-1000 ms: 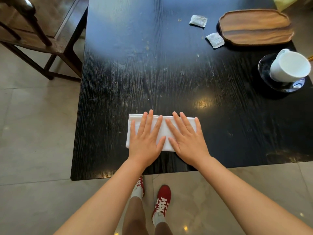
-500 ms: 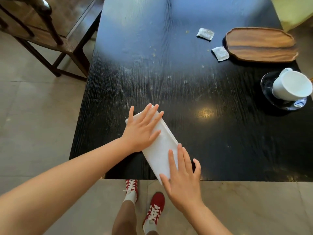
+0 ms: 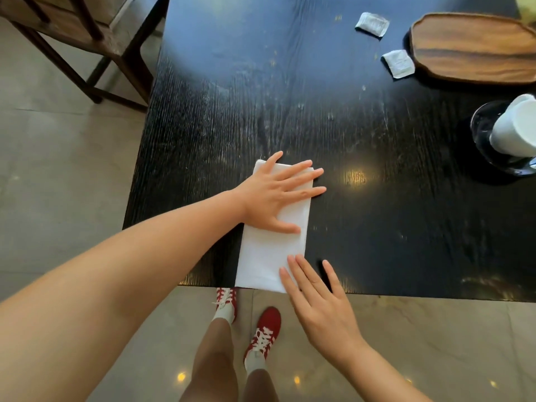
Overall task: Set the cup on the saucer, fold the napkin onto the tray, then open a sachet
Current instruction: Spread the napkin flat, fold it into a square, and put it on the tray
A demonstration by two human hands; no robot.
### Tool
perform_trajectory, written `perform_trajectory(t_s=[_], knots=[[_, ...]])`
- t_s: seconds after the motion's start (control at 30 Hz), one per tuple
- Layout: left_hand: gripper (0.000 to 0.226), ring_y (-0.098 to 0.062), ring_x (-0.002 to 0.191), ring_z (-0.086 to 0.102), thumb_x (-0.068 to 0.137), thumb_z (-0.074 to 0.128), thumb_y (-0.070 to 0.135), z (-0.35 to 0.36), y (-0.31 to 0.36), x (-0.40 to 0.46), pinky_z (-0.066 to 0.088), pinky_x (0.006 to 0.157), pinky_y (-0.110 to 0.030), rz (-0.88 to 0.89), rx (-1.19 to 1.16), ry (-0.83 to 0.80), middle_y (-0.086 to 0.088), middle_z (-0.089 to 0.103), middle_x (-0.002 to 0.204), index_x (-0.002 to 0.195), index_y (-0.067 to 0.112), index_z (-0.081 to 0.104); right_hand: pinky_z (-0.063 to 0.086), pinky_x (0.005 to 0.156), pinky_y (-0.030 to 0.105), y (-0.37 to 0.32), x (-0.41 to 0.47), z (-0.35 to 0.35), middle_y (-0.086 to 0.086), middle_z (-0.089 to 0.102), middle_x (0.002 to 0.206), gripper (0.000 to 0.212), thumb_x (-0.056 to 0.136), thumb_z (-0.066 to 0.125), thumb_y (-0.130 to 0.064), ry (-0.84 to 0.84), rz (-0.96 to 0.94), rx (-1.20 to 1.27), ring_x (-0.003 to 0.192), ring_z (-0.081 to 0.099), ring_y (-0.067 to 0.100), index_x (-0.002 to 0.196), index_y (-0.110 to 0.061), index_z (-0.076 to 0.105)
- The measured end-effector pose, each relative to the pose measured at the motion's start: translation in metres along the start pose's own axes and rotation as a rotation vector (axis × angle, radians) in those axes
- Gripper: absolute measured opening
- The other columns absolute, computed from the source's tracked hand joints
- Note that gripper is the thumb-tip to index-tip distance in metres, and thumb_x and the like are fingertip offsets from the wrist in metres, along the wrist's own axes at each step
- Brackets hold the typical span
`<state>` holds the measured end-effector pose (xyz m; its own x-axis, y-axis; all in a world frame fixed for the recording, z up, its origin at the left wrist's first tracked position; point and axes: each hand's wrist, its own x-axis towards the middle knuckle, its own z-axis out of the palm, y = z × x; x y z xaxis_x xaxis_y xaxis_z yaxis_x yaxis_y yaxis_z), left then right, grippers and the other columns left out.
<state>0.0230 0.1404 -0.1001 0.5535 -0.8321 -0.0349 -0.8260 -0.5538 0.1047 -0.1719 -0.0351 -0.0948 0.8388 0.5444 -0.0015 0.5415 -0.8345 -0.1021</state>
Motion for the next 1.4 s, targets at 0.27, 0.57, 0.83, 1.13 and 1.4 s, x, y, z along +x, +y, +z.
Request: perform_trajectory(t_s=[0.27,0.57,0.83,1.13,1.4], knots=[[0.062,-0.022,0.144,0.004,0.093,0.027,0.053,-0.006,0.034,-0.048,0.005,0.112,-0.058,-0.221,-0.082,0.105,-0.007,0.012,0.156,0.148,0.025,0.015,0.029,0.105,0.055,0.004,0.007,-0.004,0.01,0.05,0.137,0.054,0.079,0.054,0.002,0.09,-0.03,-0.042,0.132,0.038,0.023,0.131,-0.011,0.05],[0.061,-0.016,0.135,0.036,0.078,0.058,0.034,0.006,0.08,-0.149,0.024,0.113,-0.04,-0.137,-0.3,0.101,-0.001,0.048,0.14,0.135,0.014,0.048,0.044,0.1,0.046,0.008,0.018,-0.021,0.006,0.071,0.108,0.014,0.081,0.066,-0.007,0.274,-0.017,0.119,0.111,0.062,0.019,0.095,-0.01,0.07],[0.037,-0.018,0.121,0.053,0.084,0.056,0.012,0.01,0.083,-0.14,0.036,0.108,-0.042,-0.173,-0.195,0.29,-0.003,0.063,0.124,0.121,0.013,0.06,0.037,0.105,0.044,0.015,0.02,-0.027,0.002,0.068,0.116,0.022,0.088,0.055,-0.022,0.222,-0.01,0.294,0.116,0.057,0.014,0.105,-0.012,0.067],[0.032,-0.018,0.111,0.062,0.083,0.061,0.016,0.002,0.068,-0.135,0.044,0.101,-0.041,-0.096,-0.218,0.311,-0.004,0.068,0.116,0.114,0.011,0.065,0.025,0.111,0.046,0.03,0.046,-0.022,0.005,0.045,0.141,0.073,0.073,0.075,-0.027,0.118,0.097,0.329,0.136,0.034,0.021,0.136,-0.016,0.04],[0.035,-0.021,0.119,0.056,0.088,0.048,0.023,0.011,0.056,-0.128,0.044,0.101,-0.042,-0.22,-0.21,0.279,-0.007,0.063,0.124,0.118,0.009,0.062,0.038,0.1,0.038,0.04,0.055,-0.014,0.012,0.064,0.121,0.043,0.067,0.081,-0.019,0.148,0.006,0.256,0.119,0.055,0.031,0.106,-0.007,0.067]])
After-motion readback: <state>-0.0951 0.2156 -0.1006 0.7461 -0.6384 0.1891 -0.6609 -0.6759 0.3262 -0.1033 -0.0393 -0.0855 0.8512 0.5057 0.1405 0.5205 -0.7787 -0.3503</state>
